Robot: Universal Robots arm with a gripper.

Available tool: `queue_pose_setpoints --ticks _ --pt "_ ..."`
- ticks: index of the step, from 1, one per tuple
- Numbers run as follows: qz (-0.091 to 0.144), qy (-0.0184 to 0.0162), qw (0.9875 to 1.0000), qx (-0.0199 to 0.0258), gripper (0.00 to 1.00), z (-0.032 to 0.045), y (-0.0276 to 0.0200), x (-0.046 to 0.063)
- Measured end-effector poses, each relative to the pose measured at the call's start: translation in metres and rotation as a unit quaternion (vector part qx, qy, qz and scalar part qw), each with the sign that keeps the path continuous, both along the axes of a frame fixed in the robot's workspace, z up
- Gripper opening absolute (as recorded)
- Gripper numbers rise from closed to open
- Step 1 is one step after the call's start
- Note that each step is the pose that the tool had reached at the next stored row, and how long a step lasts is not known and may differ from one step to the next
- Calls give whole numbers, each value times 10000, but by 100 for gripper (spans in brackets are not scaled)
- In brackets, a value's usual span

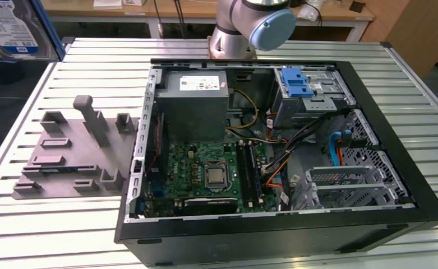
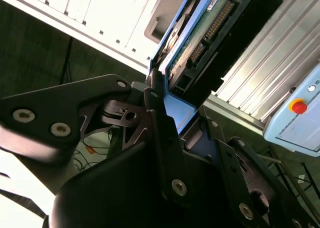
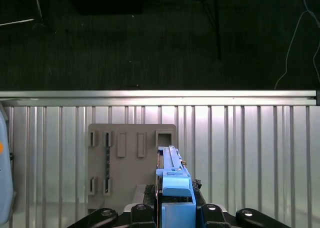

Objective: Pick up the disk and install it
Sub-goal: 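Pick up the disk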

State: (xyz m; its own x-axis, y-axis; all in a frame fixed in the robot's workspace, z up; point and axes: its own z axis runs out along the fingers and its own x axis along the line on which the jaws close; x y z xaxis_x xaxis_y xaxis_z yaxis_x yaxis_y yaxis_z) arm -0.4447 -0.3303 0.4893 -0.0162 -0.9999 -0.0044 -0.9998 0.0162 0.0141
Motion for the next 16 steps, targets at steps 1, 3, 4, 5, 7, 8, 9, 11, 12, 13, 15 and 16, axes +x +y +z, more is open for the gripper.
queue_pose_setpoints --ticks 1,3,4,5,7,8,9,11,12,13,15,16 --pt "0 0 10000 0 36 18 0 0" --pt "0 1 10000 0 36 63 0 0" --pt "0 1 10000 0 36 86 0 0" --pt "0 0 10000 0 36 111 0 0" --pt "0 0 10000 0 36 164 0 0" --pt "0 0 10000 0 36 189 0 0" --pt "0 0 10000 0 36 212 0 0" --pt "0 0 10000 0 36 256 0 0" --pt "0 0 10000 0 36 275 0 0" --pt "0 0 10000 0 36 292 0 0" --pt "0 0 10000 0 36 320 0 0" --pt "0 0 10000 0 36 322 0 0"
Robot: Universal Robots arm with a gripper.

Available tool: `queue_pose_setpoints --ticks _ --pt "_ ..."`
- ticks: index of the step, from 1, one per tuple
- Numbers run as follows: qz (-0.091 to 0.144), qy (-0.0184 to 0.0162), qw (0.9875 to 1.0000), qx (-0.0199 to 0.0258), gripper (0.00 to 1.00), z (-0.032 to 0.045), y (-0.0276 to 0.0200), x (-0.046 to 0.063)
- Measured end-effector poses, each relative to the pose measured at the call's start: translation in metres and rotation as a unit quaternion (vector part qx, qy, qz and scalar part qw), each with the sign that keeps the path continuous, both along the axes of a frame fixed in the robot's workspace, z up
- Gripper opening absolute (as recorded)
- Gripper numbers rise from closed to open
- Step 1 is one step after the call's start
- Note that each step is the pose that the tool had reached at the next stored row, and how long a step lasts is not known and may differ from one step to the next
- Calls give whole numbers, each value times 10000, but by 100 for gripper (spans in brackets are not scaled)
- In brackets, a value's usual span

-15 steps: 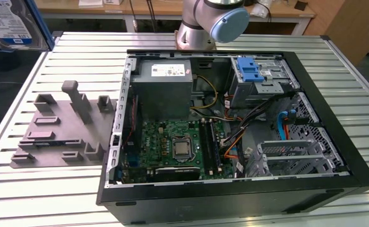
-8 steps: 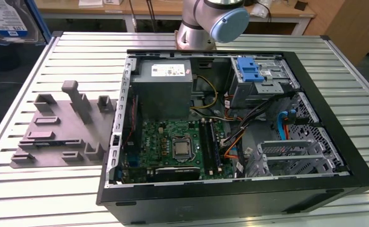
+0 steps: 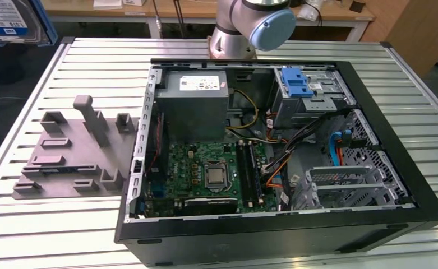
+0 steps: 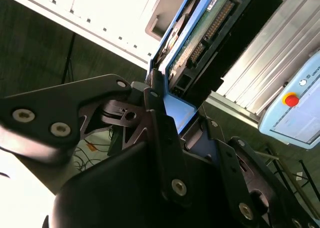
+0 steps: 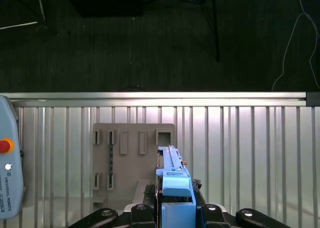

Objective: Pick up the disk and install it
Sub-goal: 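Pick up the disk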

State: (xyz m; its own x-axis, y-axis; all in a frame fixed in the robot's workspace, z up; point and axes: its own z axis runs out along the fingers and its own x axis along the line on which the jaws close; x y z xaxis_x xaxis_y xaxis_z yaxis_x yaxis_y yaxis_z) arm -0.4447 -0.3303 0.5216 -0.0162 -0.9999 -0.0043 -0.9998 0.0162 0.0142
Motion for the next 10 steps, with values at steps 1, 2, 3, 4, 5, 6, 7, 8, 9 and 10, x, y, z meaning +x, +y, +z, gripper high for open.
queue_pose_setpoints --ticks 1,2,3,4,5,6,7,8,9,10 --pt "0 0 10000 0 36 0 0 0" --pt "0 -1 10000 1 36 0 0 0" --pt "0 -1 10000 1 36 0 0 0" --pt "0 0 10000 0 36 1 0 0" --pt "0 0 10000 0 36 1 0 0" --pt "0 0 10000 0 36 1 0 0" --pt "0 -1 10000 1 36 0 0 2" --pt "-1 -1 10000 1 36 1 0 7" --pt "0 -1 10000 0 36 1 0 17" --pt "0 0 10000 0 36 1 0 26"
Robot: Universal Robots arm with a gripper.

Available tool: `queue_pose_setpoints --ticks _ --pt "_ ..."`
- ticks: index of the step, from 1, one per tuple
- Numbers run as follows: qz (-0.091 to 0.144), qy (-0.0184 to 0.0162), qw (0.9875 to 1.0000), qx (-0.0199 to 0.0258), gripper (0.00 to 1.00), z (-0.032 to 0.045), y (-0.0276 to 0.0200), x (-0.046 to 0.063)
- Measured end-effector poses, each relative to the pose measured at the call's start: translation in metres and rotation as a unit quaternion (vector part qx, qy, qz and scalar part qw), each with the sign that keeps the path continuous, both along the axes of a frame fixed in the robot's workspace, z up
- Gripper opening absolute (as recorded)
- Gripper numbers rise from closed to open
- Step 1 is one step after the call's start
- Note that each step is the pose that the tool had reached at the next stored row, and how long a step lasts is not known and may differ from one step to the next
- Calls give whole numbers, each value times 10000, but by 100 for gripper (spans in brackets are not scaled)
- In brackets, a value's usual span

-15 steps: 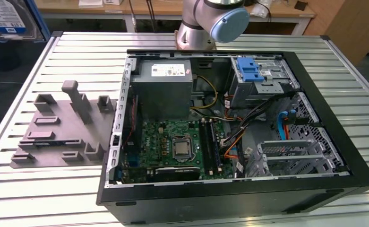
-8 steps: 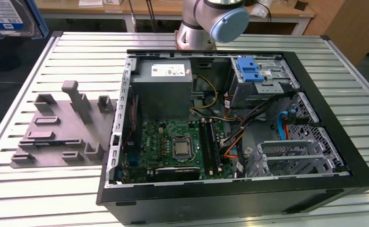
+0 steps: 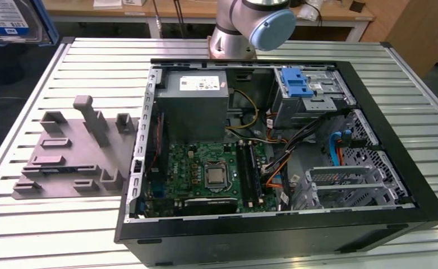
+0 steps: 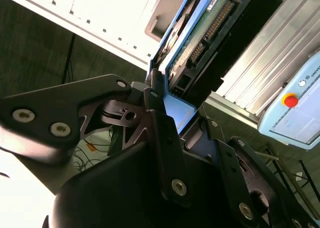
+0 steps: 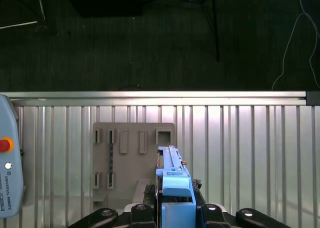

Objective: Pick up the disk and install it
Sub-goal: 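Pick up the disk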

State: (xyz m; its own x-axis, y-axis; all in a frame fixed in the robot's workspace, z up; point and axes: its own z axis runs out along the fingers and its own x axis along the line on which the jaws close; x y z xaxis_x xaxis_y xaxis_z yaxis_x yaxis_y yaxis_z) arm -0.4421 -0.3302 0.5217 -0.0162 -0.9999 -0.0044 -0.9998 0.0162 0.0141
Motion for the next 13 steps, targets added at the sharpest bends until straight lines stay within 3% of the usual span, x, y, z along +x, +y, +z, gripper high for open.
queue_pose_setpoints --ticks 13 --pt "0 0 10000 0 36 0 0 118"
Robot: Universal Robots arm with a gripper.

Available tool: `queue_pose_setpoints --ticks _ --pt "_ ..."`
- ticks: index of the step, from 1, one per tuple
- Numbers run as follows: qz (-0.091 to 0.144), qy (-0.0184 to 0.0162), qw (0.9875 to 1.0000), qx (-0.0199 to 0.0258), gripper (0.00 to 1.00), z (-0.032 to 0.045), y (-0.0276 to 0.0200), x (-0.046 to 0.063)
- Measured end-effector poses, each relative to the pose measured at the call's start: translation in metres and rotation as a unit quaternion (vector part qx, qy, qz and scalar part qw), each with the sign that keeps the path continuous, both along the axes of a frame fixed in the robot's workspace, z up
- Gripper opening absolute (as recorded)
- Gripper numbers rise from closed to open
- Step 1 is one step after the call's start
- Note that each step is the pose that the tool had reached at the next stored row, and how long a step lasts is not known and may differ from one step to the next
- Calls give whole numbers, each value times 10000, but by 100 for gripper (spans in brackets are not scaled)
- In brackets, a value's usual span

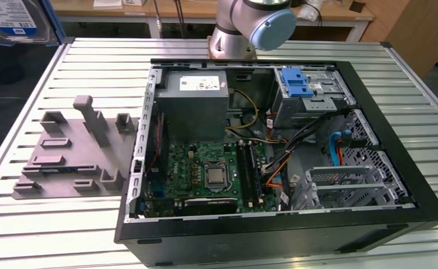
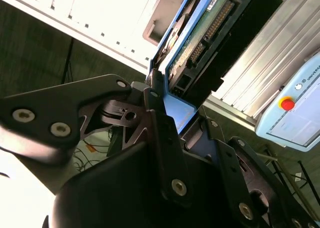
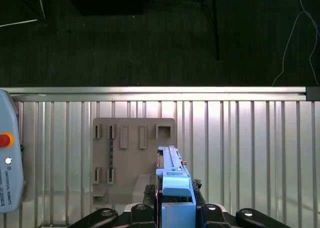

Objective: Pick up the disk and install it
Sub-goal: 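Pick up the disk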

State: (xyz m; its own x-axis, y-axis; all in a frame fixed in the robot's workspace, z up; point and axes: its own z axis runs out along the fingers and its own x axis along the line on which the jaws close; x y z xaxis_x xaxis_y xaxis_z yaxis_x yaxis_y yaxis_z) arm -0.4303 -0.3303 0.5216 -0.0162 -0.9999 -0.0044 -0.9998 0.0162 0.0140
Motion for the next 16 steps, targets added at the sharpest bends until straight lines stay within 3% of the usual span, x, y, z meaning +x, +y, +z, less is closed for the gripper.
queue_pose_setpoints --ticks 16 --pt "0 0 10000 0 36 0 0 138"
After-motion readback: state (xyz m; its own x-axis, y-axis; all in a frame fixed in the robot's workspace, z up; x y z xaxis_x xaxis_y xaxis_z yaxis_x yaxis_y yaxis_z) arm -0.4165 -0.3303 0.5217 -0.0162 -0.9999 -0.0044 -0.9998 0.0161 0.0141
